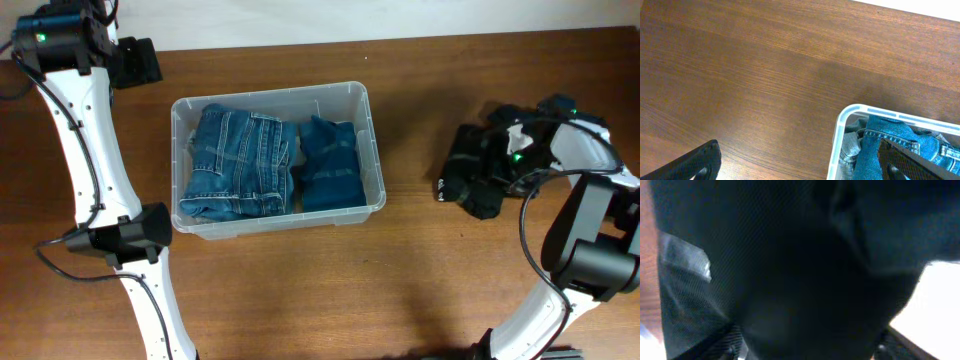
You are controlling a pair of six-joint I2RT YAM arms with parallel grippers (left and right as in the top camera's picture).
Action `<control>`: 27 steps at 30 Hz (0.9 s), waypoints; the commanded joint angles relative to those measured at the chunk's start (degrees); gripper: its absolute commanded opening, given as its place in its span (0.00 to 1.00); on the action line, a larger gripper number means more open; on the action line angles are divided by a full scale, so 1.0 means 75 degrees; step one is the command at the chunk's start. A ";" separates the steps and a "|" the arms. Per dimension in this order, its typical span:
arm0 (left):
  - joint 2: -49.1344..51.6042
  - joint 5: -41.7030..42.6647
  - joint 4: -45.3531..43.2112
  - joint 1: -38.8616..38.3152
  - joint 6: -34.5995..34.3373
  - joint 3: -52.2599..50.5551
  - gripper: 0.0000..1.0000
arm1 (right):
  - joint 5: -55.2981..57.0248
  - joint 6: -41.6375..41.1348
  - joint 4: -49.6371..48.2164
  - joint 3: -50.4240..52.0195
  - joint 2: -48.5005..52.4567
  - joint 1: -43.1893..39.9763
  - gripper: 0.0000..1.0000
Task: Pack container
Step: 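Return the right gripper to the black clothing and grasp it, then carry the black clothing into the box on top of the sweater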
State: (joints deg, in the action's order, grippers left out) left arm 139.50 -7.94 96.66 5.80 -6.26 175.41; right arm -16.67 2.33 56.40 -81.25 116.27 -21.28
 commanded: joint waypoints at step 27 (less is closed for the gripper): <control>0.0044 0.0023 0.0003 0.0000 -0.0073 0.0117 0.99 | -0.0551 0.0067 0.3089 -0.3474 -0.0297 0.0335 0.04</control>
State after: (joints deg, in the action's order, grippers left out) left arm 139.50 -7.97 96.68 5.80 -6.26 175.41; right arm -19.81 1.83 78.30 -103.42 115.02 -20.18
